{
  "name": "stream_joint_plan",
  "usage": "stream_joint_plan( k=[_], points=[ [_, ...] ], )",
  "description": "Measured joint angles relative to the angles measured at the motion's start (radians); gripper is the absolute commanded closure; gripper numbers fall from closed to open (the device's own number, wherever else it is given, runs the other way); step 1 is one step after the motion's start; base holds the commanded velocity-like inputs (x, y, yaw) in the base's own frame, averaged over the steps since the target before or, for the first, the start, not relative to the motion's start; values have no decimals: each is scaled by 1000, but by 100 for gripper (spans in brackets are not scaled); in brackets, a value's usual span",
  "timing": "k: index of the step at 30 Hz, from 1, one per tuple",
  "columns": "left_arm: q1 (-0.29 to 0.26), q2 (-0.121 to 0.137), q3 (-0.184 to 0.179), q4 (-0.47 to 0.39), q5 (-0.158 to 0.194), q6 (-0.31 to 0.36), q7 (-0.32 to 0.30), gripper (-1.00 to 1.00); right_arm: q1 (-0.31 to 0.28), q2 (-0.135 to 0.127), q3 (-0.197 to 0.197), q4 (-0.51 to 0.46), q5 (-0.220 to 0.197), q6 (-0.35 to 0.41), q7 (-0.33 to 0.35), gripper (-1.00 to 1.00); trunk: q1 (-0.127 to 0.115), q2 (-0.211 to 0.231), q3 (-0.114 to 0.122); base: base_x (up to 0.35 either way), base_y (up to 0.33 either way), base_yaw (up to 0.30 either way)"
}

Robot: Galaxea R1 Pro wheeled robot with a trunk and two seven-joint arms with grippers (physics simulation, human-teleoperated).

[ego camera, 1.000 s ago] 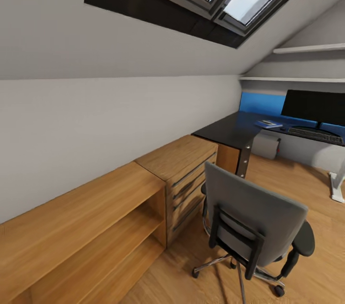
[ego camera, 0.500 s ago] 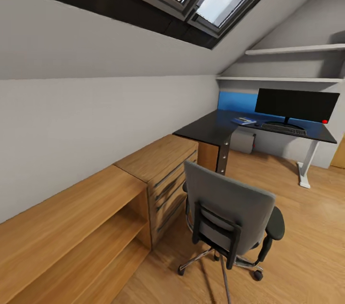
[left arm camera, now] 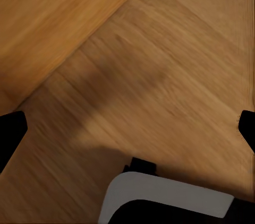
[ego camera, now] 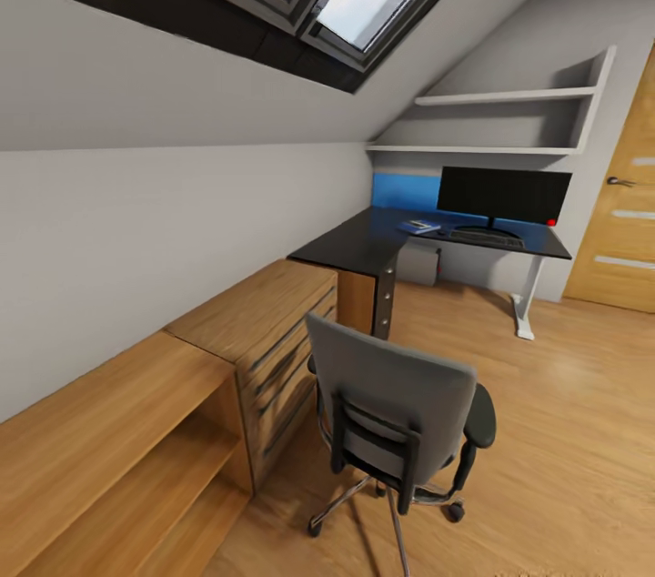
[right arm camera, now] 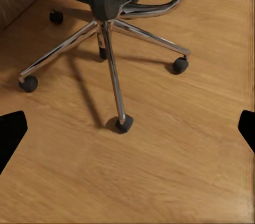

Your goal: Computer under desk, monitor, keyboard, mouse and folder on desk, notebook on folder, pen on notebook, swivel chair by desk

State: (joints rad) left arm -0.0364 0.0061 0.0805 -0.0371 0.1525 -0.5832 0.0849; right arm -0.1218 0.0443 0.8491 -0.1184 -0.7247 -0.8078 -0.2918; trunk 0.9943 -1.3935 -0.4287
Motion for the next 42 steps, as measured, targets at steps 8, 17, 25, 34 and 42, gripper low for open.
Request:
stream_joint_plan(
  k=[8,17,25,34,42],
  points=[
    [0,-1,0,0,0,1,0,-100,0,0,0,0,0,1,0,-100,0,0,0,112,90,-293],
    [0,0,0,0,-1,3,-1,-100,0,0,1,1,1,1,0,-100,0,0,0,64,55,-293],
    [0,0,0,0,-2,3,-1,-100,0,0,2,1,1,2,0,-100,0,0,0,7,73,-293],
    [0,0,0,0,-1,3,-1,-100,0,0,3,1,2,2,0,-100,0,0,0,1,93,-293],
    [0,0,0,1,-2,3,-1,-100,0,0,3,2,2,2,0,-100,0,0,0,0,9,-293]
  ],
)
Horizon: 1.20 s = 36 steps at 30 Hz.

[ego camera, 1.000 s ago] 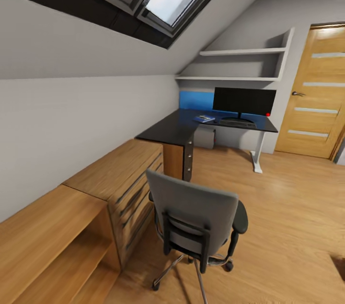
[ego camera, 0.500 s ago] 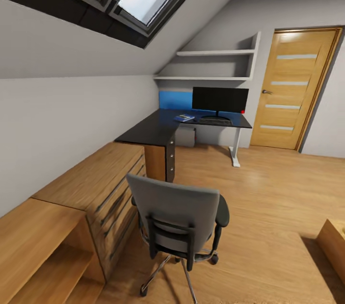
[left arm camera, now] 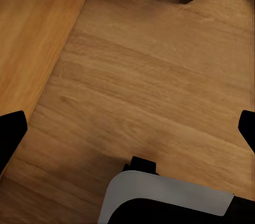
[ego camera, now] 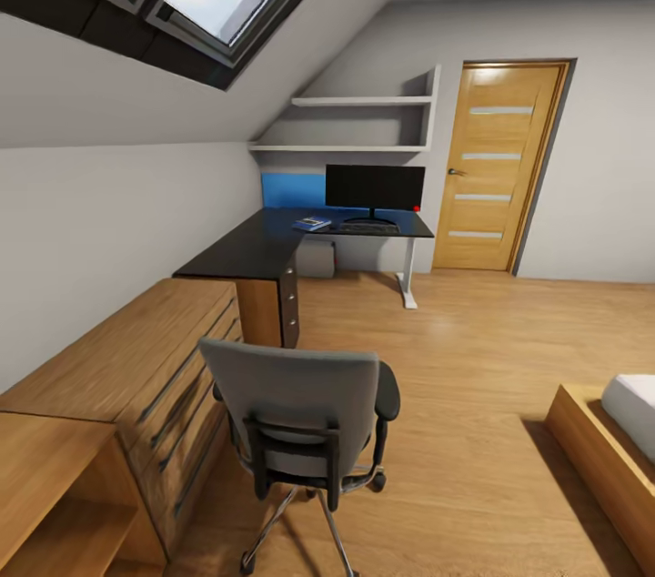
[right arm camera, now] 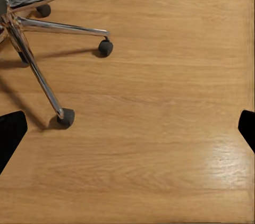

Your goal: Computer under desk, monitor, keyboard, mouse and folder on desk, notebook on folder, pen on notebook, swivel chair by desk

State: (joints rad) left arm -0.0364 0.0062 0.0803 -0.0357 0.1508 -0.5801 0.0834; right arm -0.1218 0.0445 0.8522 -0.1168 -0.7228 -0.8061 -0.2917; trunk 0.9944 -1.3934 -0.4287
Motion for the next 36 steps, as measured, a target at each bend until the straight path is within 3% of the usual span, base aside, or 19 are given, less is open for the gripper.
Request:
stream_joint_plan(
  k=[21,36],
  points=[
    [0,0,0,0,0,0,0,-100,0,1,2,0,1,1,0,-100,0,0,0,0,140,-289],
    [0,-2,1,0,0,-2,2,-100,0,2,5,0,2,0,0,-100,0,0,0,0,60,-50]
  ],
)
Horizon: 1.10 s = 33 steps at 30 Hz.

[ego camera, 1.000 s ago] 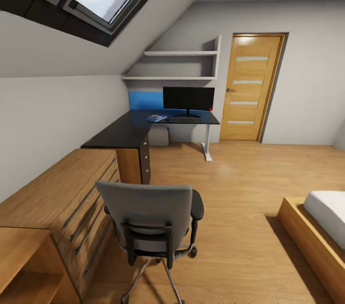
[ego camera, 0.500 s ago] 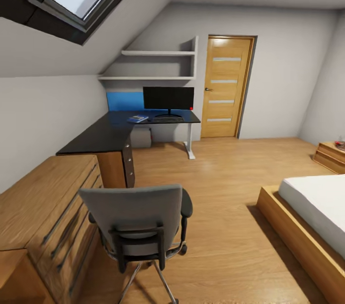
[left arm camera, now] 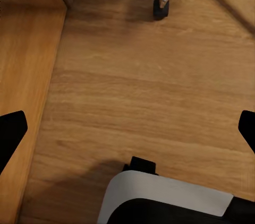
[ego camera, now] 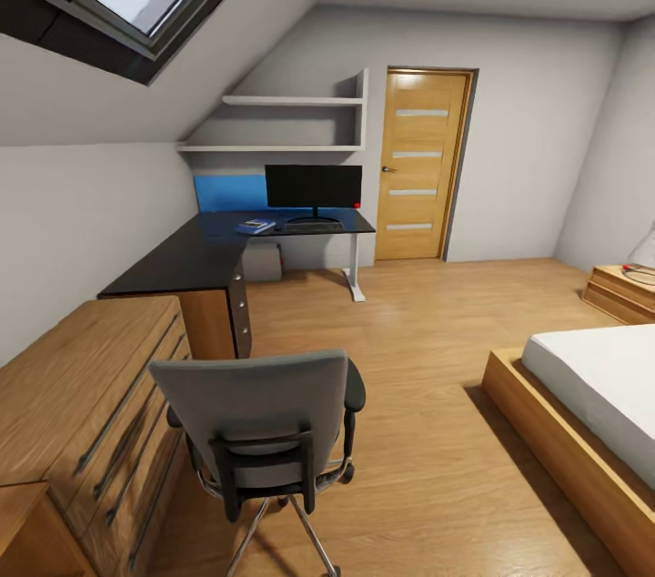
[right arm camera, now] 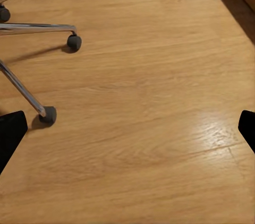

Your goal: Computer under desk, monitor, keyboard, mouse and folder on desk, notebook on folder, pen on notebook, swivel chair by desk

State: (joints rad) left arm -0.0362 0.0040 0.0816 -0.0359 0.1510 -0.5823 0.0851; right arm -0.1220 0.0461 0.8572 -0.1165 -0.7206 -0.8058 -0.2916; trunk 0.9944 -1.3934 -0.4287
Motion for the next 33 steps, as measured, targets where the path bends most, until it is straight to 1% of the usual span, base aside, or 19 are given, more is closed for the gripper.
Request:
stream_joint_plan(
  k=[6,8,9,11,12,14,15,16,17,22,23,24,26,27,29,30,32,33],
  points=[
    [0,-1,6,-1,3,-2,7,-100,0,2,2,0,2,1,1,-100,0,0,0,0,1,0],
    [0,-2,9,-3,3,-1,9,-100,0,3,1,-2,3,1,1,-100,8,-14,-6,0,0,0],
    [0,-8,13,-83,1,4,10,-100,-1,4,1,-17,6,1,1,-100,11,-21,-9,0,0,0],
    [0,-15,15,-127,3,15,10,-100,-2,4,-1,-28,6,1,0,-100,19,-35,-16,0,0,0],
    [0,-26,15,-169,0,36,11,-100,-5,4,-1,-43,6,2,0,-100,23,-42,-19,0,0,0],
    [0,-37,16,-217,-1,74,17,-100,-7,5,-1,-60,5,3,-1,-100,31,-56,-25,0,0,0],
    [0,-46,17,-272,-4,125,31,-100,-12,6,-1,-77,6,7,-1,-100,34,-63,-28,0,0,0],
    [-2,-55,19,-382,-8,256,84,-100,-36,10,1,-109,9,35,-1,-100,38,-70,-31,0,0,0],
    [0,-57,20,-449,-10,329,113,-100,-58,15,0,-124,7,65,-2,-100,42,-77,-34,0,0,0],
    [0,-60,19,-596,-11,498,147,-100,-115,29,-2,-150,7,171,-1,-100,61,-112,-50,0,0,0],
    [0,-61,19,-654,-11,552,153,-100,-135,37,-1,-156,8,212,-1,-100,65,-119,-53,0,0,0],
    [-1,-62,18,-733,-8,621,158,-100,-159,49,-1,-163,10,259,-1,-100,69,-126,-56,0,0,0],
    [-3,-65,18,-778,-8,672,159,-100,-175,56,-2,-166,9,281,-1,-100,77,-140,-62,0,0,0],
    [-18,-76,16,-818,-10,756,159,-100,-200,71,0,-169,12,309,-1,-100,80,-147,-65,0,0,0],
    [-40,-83,16,-836,-10,815,159,-100,-218,84,-2,-172,11,333,-1,-100,88,-161,-72,0,0,0],
    [-58,-87,16,-846,-10,855,159,-100,-234,92,-1,-174,12,361,-1,-100,92,-168,-75,0,0,0],
    [-72,-90,16,-853,-10,882,159,-100,-250,98,-2,-175,12,392,-1,-100,100,-182,-81,0,0,0],
    [-81,-92,16,-857,-10,898,159,-100,-266,102,-2,-177,13,424,-1,-100,103,-189,-84,0,0,0]
  ],
)
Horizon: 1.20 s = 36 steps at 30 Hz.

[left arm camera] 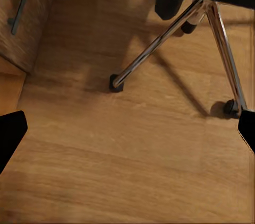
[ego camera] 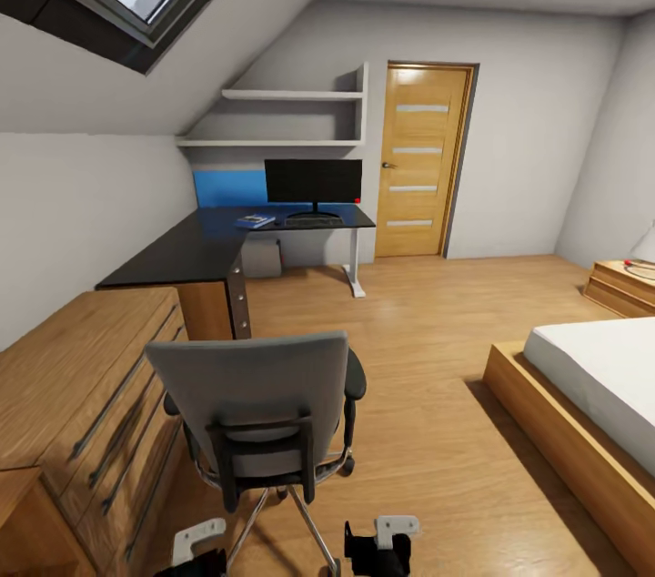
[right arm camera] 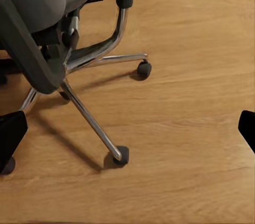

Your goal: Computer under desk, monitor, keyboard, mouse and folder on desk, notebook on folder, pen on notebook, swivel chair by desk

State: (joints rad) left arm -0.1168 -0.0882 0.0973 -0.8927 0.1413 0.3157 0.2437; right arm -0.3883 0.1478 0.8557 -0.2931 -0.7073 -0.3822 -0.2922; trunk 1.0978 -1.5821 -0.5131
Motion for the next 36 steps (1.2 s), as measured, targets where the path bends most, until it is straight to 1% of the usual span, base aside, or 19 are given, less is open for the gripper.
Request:
stream_joint_plan(
  k=[1,6,9,10,11,15,18,19,22,24,25,27,28,31,32,33,36],
  points=[
    [-12,-2,0,-5,-1,19,0,-100,-35,5,0,-9,2,63,12,-100,4,-7,-3,0,0,0],
    [-50,-2,0,-10,-1,30,1,-100,-77,11,0,-36,2,149,28,-100,23,-42,-19,0,0,0],
    [-97,0,0,-8,0,43,2,-100,-104,18,0,-67,3,245,33,-100,35,-63,-28,0,0,0],
    [-105,0,1,-8,0,51,2,-100,-110,19,0,-72,3,264,34,-100,38,-70,-31,0,0,0],
    [-118,0,1,-8,0,72,2,-100,-119,21,0,-79,3,294,35,-100,42,-77,-35,0,0,0],
    [-144,1,1,-11,0,127,3,-100,-136,26,0,-88,3,340,43,-100,58,-105,-47,0,0,0],
    [-173,2,4,-12,0,174,5,-100,-149,27,0,-92,0,373,66,-100,69,-126,-56,0,0,0],
    [-173,2,4,-12,0,175,5,-100,-149,27,0,-92,0,374,67,-100,73,-133,-60,0,0,0],
    [-189,3,6,-9,0,196,5,-100,-158,27,4,-93,4,417,89,-100,84,-154,-69,0,0,0],
    [-195,2,9,-4,0,201,5,-100,-161,27,6,-92,22,452,99,-100,92,-168,-75,0,0,0],
    [-197,2,9,-1,0,200,4,-100,-162,27,8,-91,38,467,104,-100,96,-175,-78,0,0,0],
    [-198,2,10,4,0,193,2,-100,-163,27,9,-91,54,477,107,-100,104,-189,-85,0,0,0],
    [-199,3,11,11,0,177,1,-100,-163,27,10,-89,67,484,110,-100,107,-196,-88,0,0,0],
    [-200,7,11,26,0,138,0,-100,-164,27,11,-87,79,489,120,-100,119,-217,-97,0,0,0],
    [-200,7,11,33,0,122,0,-100,-164,27,11,-87,82,491,125,-100,123,-224,-100,0,0,0],
    [-200,9,11,66,0,41,0,-100,-164,27,12,-86,90,496,162,-100,127,-231,-104,0,0,0],
    [-200,10,10,83,-1,6,0,-100,-164,27,12,-86,93,497,186,-100,138,-252,-113,0,0,0]
  ],
)
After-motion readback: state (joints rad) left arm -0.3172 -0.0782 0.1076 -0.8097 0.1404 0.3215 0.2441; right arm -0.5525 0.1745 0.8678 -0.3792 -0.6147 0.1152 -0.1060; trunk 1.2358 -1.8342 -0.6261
